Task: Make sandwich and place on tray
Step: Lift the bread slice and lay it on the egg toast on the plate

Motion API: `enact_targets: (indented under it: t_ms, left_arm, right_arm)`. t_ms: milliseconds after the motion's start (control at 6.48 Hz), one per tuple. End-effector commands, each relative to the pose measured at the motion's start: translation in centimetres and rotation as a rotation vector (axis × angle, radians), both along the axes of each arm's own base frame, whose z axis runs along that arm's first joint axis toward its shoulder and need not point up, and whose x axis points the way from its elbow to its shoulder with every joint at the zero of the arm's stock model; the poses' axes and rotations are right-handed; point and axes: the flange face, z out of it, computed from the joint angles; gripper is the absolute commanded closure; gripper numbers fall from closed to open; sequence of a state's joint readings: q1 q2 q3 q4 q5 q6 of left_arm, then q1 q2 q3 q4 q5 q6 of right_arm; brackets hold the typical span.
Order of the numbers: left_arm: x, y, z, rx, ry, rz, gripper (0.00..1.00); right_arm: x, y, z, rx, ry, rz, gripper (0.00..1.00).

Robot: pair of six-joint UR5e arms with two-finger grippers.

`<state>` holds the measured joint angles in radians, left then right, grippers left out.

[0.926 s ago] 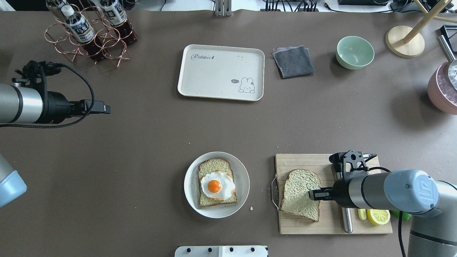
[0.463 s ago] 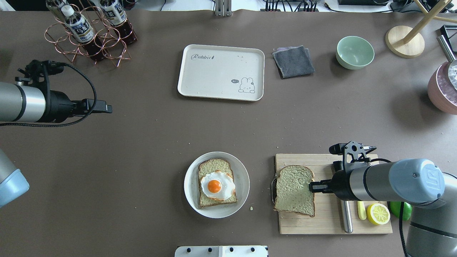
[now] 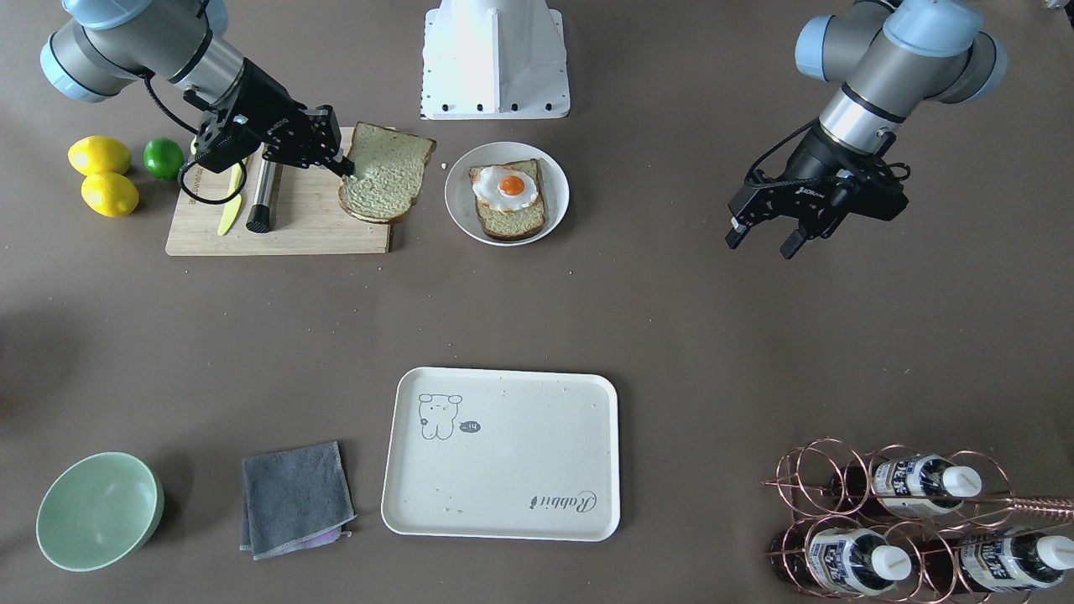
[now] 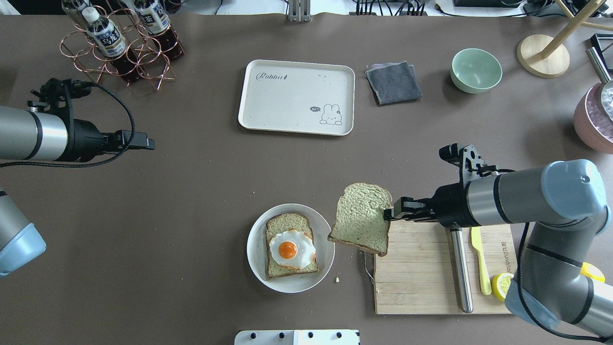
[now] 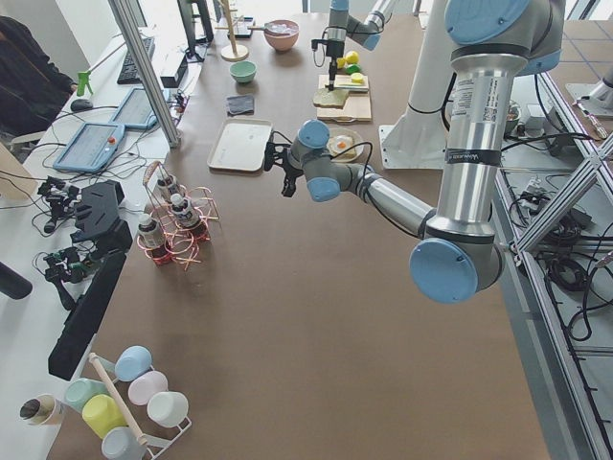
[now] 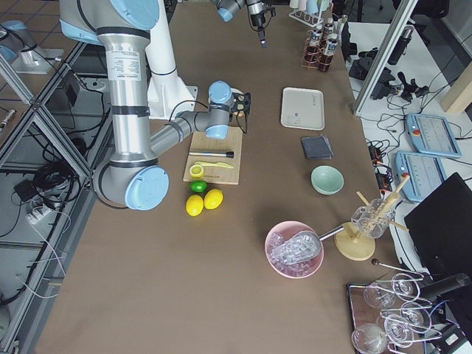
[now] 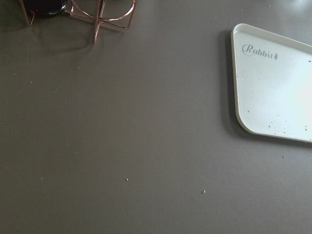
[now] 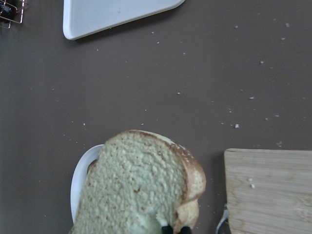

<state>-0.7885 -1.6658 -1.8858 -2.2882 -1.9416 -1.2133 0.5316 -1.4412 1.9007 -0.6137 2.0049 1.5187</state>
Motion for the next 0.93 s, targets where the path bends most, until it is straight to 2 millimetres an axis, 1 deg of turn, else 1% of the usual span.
enact_targets:
  t_ms: [0, 154, 309, 463, 617, 771]
  left_arm:
    - [0.6, -0.6, 0.1, -0.002, -0.002, 0.0, 0.05]
    - [0.8, -0.8, 0.1, -0.003, -0.004, -0.001, 0.05]
    - [0.8, -0.9, 0.4, -0.008, -0.007, -0.001, 0.05]
    - [0.8, -1.0, 0.6, -0.009, -0.01, -0.003, 0.05]
    - [0.8, -1.0, 0.6, -0.011, -0.01, -0.003, 0.05]
    - [0.8, -1.0, 0.7, -0.012, -0.011, -0.003, 0.05]
  right_arm:
    - [-7.2, -1.5, -4.1, 0.032, -0.04, -0.023, 1.0]
    - [-10.0, 0.0, -4.9, 0.082, -0.003, -0.004, 1.0]
    - [-11.2, 0.8, -5.2, 0.133, 0.017, -0.022, 1.0]
    - [-12.5, 1.3, -6.5, 0.198, 0.04, -0.049, 1.0]
    - [-13.1, 2.2, -6.5, 0.201, 0.043, -0.06, 1.0]
    - [-13.5, 2.6, -6.4, 0.207, 0.049, -0.057, 1.0]
